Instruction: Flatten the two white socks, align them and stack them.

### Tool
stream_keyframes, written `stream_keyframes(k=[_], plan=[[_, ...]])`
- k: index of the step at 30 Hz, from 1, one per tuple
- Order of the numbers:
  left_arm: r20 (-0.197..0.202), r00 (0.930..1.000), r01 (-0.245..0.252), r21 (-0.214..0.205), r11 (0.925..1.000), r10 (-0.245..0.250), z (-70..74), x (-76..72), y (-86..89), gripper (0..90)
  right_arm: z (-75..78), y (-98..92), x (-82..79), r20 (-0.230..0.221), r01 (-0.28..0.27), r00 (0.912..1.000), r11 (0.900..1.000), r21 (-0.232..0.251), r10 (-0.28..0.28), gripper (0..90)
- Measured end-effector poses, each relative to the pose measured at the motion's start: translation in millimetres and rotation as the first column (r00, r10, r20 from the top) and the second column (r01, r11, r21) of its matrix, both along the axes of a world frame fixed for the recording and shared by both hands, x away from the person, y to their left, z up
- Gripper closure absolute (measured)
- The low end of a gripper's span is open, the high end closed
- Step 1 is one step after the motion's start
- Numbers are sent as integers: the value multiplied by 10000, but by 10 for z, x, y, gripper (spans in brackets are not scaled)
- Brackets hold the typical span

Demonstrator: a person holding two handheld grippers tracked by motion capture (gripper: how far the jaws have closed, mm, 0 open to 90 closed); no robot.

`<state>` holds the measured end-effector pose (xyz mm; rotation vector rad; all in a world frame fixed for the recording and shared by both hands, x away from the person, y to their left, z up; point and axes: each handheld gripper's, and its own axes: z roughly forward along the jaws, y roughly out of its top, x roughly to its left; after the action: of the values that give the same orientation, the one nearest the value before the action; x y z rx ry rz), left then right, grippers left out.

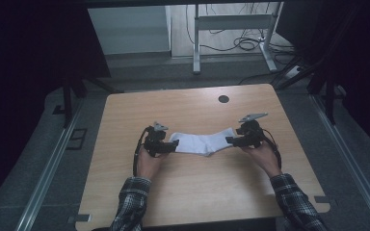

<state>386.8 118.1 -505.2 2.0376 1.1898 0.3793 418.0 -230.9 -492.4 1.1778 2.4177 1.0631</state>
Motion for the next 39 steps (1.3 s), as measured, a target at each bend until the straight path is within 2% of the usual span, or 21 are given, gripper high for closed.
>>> stream_keyframes(k=[10, 16, 22, 26, 33, 39], plan=[[-16, 9991, 417, 18, 9991, -417, 79, -157, 23, 196, 94, 5, -167, 353, -358, 9987, 9990, -263, 367, 243], [76, 9978, 658, 13, 9978, -658, 153, -291, 58, 167, 180, -24, -293, 627, -608, 9961, 9976, -328, 628, 206], [186, 9968, 777, 271, 9966, -782, 224, -433, 91, 142, 243, -62, -427, 765, -822, 9933, 9953, -519, 860, 175], [299, 9959, 843, 293, 9960, -852, 260, -549, 124, 139, 266, -101, -518, 845, -906, 9919, 9943, -559, 951, 157], [362, 9949, 923, 578, 9941, -945, 213, -748, 175, 124, 254, -199, -686, 876, -984, 9909, 9941, -451, 1020, 139], [272, 9955, 884, 709, 9936, -905, 94, -908, 236, 115, 126, -297, -793, 770, -939, 9923, 9948, -407, 968, 119]])
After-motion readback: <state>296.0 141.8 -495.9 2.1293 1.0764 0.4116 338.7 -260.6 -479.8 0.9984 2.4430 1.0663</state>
